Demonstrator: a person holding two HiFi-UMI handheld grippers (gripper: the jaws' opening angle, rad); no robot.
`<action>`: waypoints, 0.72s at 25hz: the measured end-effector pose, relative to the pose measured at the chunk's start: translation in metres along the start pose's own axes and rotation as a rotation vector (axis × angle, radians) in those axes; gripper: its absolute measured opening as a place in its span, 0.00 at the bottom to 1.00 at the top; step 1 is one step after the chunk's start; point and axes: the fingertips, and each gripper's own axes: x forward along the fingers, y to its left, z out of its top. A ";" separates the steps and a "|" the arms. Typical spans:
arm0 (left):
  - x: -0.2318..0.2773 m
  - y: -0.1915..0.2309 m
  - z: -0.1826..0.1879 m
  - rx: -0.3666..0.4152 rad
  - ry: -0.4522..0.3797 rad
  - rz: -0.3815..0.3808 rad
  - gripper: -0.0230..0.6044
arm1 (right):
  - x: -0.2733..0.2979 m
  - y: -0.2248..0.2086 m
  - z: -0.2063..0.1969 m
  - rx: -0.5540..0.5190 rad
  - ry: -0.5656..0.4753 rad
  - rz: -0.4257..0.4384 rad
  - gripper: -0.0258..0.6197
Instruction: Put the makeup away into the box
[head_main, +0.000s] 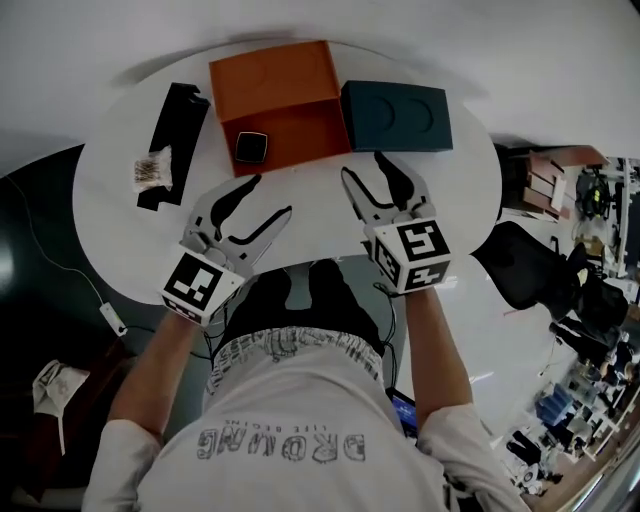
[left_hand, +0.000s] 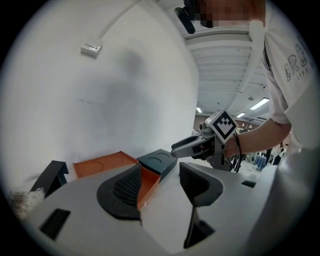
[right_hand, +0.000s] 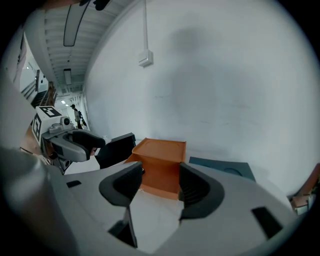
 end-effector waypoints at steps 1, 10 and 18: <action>0.008 -0.005 -0.002 -0.001 0.011 -0.007 0.43 | -0.004 -0.008 -0.002 0.005 -0.003 -0.007 0.42; 0.089 -0.046 -0.021 0.014 0.102 -0.086 0.43 | -0.038 -0.084 -0.033 0.063 -0.006 -0.066 0.42; 0.160 -0.081 -0.039 0.032 0.175 -0.172 0.43 | -0.058 -0.144 -0.067 0.111 0.002 -0.107 0.42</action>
